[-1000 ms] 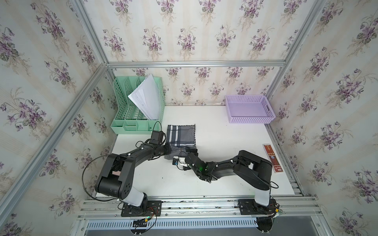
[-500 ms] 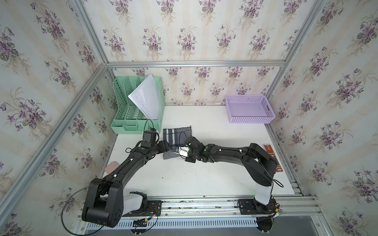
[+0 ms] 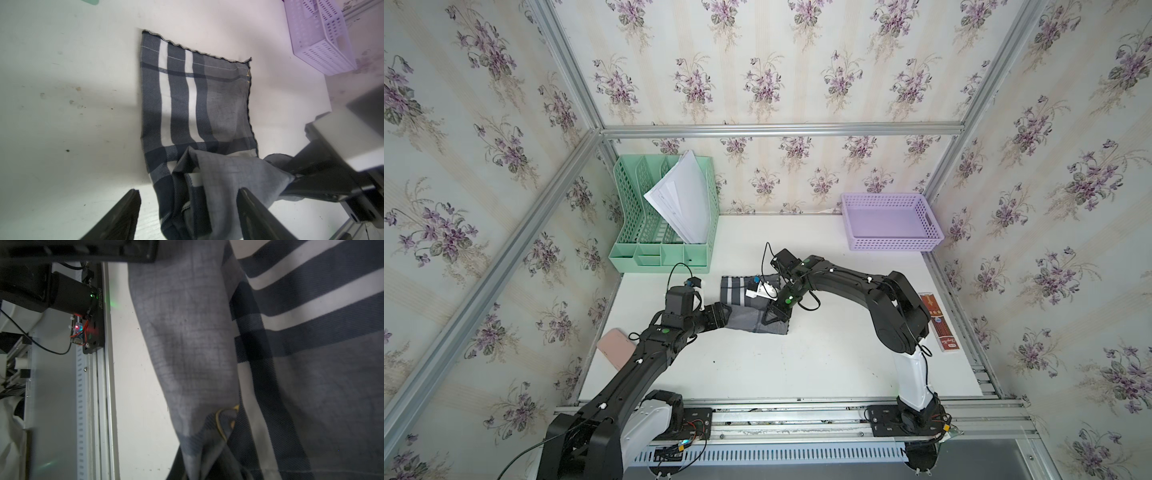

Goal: Roll up the pillowcase
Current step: Roll the pillowcase at the center of the board.

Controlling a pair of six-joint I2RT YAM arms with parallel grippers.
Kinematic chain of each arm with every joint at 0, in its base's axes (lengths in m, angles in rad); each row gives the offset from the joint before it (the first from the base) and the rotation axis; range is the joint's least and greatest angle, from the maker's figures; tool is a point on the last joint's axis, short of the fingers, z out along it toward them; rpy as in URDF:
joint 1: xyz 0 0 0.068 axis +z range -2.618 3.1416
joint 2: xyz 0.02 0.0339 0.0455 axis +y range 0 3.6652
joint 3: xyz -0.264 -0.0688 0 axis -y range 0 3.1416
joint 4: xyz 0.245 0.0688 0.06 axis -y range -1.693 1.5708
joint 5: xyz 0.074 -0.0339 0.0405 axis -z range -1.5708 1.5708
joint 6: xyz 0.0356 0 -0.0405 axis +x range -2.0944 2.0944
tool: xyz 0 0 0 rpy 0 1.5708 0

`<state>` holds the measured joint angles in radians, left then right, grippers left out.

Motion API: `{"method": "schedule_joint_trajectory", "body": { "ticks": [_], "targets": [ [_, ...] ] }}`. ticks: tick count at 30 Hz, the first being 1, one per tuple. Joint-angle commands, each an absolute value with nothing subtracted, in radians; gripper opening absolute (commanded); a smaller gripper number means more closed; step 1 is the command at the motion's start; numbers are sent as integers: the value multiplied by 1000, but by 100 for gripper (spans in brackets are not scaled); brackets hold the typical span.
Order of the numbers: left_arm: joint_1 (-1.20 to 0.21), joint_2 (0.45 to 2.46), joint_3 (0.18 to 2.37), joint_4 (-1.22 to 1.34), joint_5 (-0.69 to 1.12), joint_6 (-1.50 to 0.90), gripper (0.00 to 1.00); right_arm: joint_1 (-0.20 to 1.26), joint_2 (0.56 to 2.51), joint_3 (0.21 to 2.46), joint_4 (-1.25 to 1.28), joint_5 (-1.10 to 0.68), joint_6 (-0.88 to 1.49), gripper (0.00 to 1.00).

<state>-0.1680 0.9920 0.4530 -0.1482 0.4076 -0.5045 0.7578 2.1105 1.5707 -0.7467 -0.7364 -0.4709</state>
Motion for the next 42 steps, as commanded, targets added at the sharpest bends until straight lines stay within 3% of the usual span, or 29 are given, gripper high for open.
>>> {"method": "schedule_joint_trajectory", "body": {
  "ticks": [1,10,13,20,24,27,31,34,42],
  "targets": [
    [-167,981,434,-57,487,-506,78,752,2162,1638,-880,-837,-459,0],
    [-167,1169,496,-66,411,-461,69,721,2271,1771,-906,-857,-405,1],
    [-167,1226,543,-97,364,-445,64,703,2294,1792,-886,-847,-365,8],
    [-167,1392,658,-191,267,-437,42,693,2268,1795,-751,-698,-263,54],
    [-167,1485,679,-186,271,-453,33,694,2136,1710,-580,-508,-202,82],
    [-167,1497,680,-183,259,-471,33,720,1969,1547,-386,-349,-221,100],
    [-167,1494,687,-189,259,-475,36,888,1727,1133,12,10,-458,100],
    [-167,1500,691,-192,259,-476,37,1061,1670,874,307,236,-701,100],
    [-167,1502,696,-199,264,-473,37,1144,1814,849,522,460,-772,100]
  ]
}}
